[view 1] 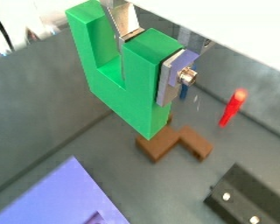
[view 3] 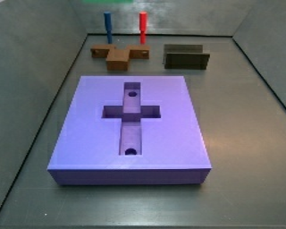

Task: Pick up the green object. Move up. Move to above the board. Insert the green object.
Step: Move to above the board.

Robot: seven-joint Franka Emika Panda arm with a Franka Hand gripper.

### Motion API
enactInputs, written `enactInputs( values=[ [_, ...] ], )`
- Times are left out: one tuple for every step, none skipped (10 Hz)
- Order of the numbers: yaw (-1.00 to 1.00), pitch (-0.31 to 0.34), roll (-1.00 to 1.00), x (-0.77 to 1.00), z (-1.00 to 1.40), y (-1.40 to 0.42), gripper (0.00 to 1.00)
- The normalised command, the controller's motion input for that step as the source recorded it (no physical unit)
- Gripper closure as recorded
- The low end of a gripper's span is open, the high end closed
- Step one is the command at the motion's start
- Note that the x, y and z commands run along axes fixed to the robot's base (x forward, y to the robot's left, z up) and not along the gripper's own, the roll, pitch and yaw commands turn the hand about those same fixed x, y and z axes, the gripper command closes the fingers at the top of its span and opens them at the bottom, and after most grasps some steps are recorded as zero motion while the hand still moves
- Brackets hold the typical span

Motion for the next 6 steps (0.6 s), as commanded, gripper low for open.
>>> enactInputs(
  values=[
    [0.00, 0.085, -0.05, 0.01, 0.46, 0.01, 1.00],
    [-0.24, 0.075, 0.09, 0.24, 0.35, -1.40, 1.00],
    [-0.21, 0.095, 0.13, 0.22, 0.33, -1.40, 1.00],
    [-0.11, 0.122, 0.15, 0.25, 0.33, -1.40, 1.00],
    [-0.04, 0.153, 0.08, 0.33, 0.34, -1.40, 1.00],
    [-0.01, 0.173, 0.07, 0.35, 0.34, -1.40, 1.00]
  ],
)
